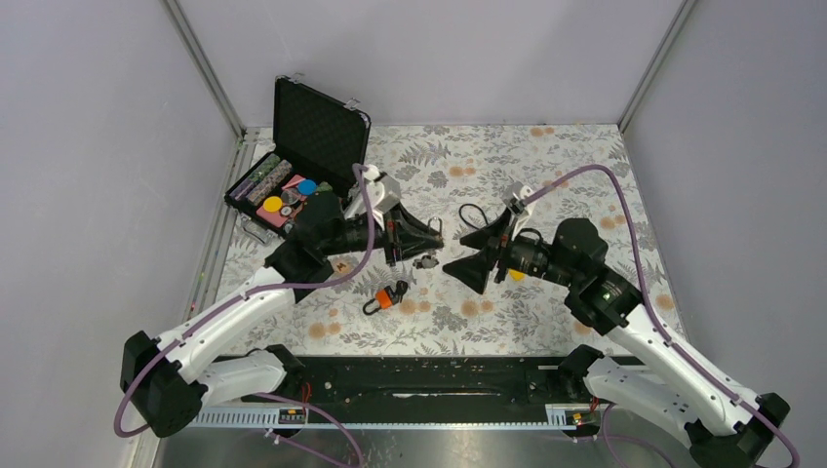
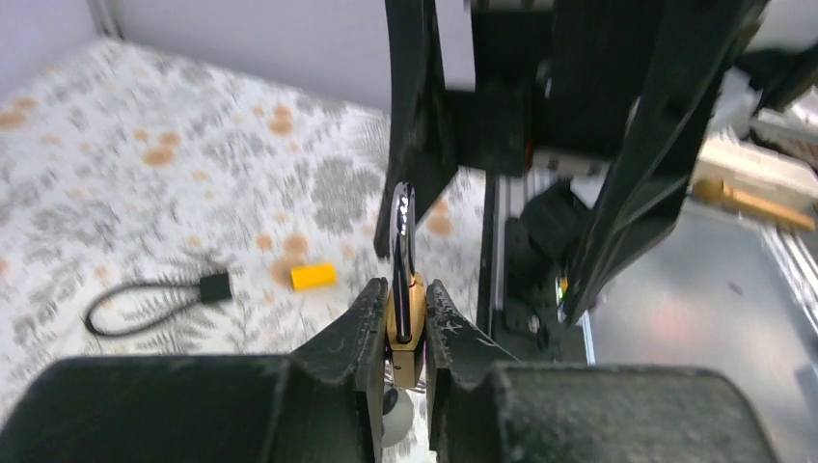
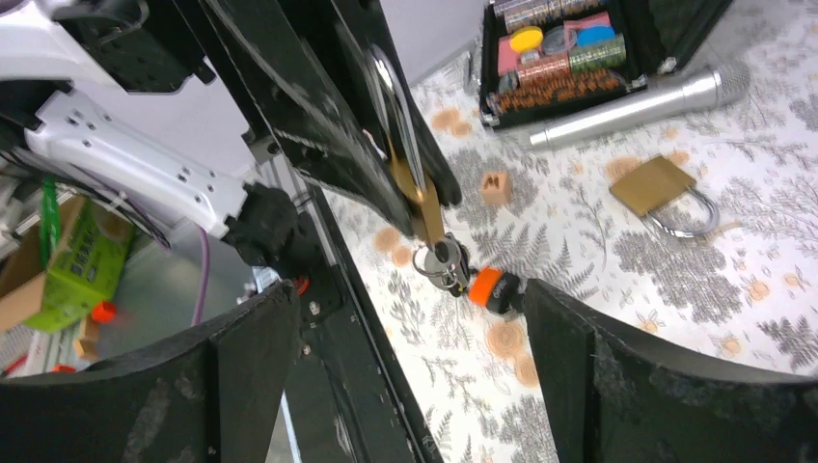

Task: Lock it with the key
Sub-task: Lock the lock.

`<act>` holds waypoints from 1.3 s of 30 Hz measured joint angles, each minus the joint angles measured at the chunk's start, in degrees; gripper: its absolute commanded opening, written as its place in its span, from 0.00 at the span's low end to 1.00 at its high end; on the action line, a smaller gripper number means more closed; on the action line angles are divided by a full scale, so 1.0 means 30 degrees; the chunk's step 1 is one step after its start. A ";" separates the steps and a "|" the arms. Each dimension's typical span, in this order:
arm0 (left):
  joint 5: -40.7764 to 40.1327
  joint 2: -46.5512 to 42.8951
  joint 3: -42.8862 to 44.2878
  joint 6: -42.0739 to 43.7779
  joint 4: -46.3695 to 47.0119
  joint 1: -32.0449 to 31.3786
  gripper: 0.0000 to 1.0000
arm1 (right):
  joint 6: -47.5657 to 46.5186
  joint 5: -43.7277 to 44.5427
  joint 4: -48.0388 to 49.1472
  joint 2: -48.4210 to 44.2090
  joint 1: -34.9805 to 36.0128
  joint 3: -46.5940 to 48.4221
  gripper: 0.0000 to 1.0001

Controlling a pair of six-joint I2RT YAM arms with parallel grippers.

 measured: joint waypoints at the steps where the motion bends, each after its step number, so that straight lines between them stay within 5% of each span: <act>1: -0.0423 -0.0240 -0.0117 -0.0612 0.0816 0.0007 0.00 | 0.0299 0.0095 0.0969 -0.0372 0.0000 -0.0714 0.85; 6: -0.1683 -0.0590 -0.0299 -0.3869 0.5187 -0.0022 0.00 | 0.1588 -0.0058 0.5515 -0.0328 0.0000 -0.2637 0.64; 18: -0.1792 -0.0590 -0.0299 -0.7825 1.0018 -0.0270 0.00 | 0.3206 -0.0415 1.2852 0.1435 0.0000 -0.2710 0.75; 30: -0.1829 -0.0590 -0.0299 -0.8386 1.0375 -0.0255 0.00 | 0.4146 -0.1705 1.4564 0.2229 0.0044 -0.2696 0.03; 39: -0.2790 -0.1610 -0.0758 -0.7992 0.9173 -0.0255 0.00 | 0.2958 -0.2506 1.1307 0.1843 0.0051 -0.2018 0.00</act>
